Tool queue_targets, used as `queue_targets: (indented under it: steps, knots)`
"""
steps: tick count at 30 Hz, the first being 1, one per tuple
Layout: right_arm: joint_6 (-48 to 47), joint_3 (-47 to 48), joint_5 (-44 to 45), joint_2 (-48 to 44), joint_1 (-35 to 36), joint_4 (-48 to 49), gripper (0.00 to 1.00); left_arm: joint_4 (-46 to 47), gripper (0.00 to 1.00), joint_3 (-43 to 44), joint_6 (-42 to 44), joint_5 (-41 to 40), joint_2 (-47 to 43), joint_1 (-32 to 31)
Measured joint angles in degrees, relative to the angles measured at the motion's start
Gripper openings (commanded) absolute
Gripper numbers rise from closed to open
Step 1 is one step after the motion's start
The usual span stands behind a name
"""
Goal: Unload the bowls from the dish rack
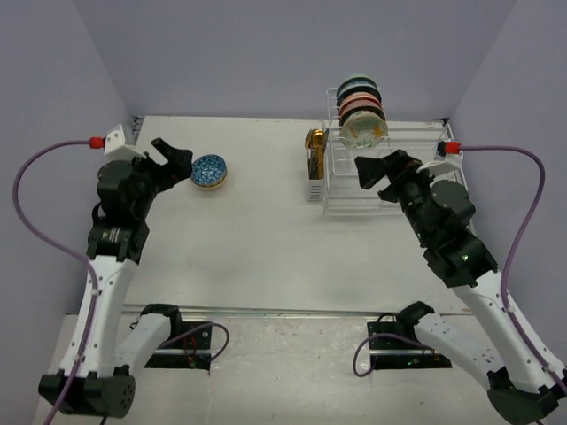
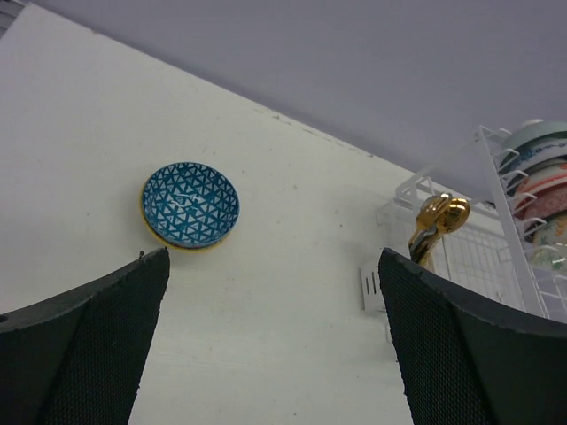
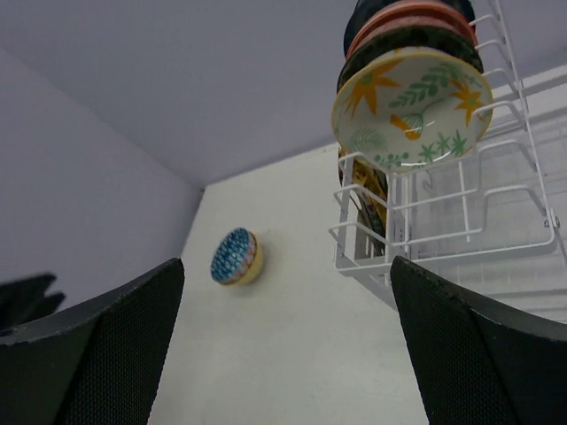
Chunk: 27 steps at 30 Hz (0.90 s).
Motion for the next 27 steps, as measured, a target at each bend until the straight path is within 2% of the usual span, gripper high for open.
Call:
queue_targets:
  steps: [5,8,11,17,19,24,27]
  knots:
    - [19.5,-1.7,0.7,0.5,-7.3,7.7,0.99,-4.7,1.00,-6.4,3.1,1.4,-15.9,0.0]
    - [31.0,-6.1,0.9,2.2,-10.4,15.0,0.99,-8.4,1.00,-7.3,6.0,2.1,-19.6,0.0]
    - [38.7,-7.1,1.2,7.2,-11.0,19.0,0.98,-10.1,1.00,-8.9,8.5,2.5,-22.5,0.0]
    - [47.6,-4.0,2.0,19.8,-11.9,21.7,0.90,-10.3,1.00,-16.3,10.2,2.7,-26.6,0.0]
    - [49.9,-2.6,3.0,22.3,-12.3,22.0,0.82,-10.9,1.00,-18.2,10.3,2.8,-26.3,-0.1]
    - [53.2,-0.5,4.0,26.6,-13.3,25.1,0.66,-10.7,1.00,-19.3,10.3,3.4,-25.6,-0.9]
    - [54.1,1.6,4.2,29.2,-13.4,25.9,0.64,-10.6,1.00,-19.3,10.3,3.6,-26.1,-1.6]
